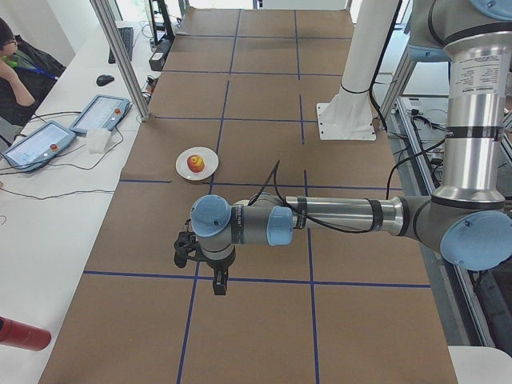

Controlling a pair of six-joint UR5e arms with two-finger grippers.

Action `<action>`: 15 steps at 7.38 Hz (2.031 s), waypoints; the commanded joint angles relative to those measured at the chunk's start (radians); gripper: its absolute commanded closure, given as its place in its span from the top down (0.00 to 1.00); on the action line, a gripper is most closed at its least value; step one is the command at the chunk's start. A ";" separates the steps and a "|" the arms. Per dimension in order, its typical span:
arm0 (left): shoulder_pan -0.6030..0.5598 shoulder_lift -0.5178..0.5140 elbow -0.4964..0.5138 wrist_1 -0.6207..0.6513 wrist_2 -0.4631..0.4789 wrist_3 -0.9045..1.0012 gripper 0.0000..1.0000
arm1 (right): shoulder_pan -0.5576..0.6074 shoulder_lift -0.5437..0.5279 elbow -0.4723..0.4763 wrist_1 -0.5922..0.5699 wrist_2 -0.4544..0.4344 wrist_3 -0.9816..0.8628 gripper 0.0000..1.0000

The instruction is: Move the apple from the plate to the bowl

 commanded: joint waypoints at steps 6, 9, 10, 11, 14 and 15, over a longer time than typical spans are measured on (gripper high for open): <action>0.255 -0.159 -0.137 0.002 0.012 -0.129 1.00 | 0.000 0.000 0.000 0.000 0.000 -0.001 1.00; 0.475 -0.400 -0.138 0.094 0.052 -0.531 1.00 | 0.000 0.000 0.000 0.000 0.000 -0.001 1.00; 0.539 -0.444 -0.104 0.089 0.053 -0.649 1.00 | 0.001 0.000 0.000 0.000 0.000 -0.001 1.00; 0.551 -0.521 -0.019 0.086 0.052 -0.694 1.00 | 0.000 0.000 0.000 0.000 0.000 -0.001 1.00; 0.601 -0.662 0.240 -0.074 0.088 -0.794 1.00 | 0.000 0.000 0.000 0.000 0.000 -0.001 1.00; 0.620 -0.693 0.357 -0.212 0.090 -0.851 1.00 | 0.000 0.000 0.000 0.000 0.000 -0.001 1.00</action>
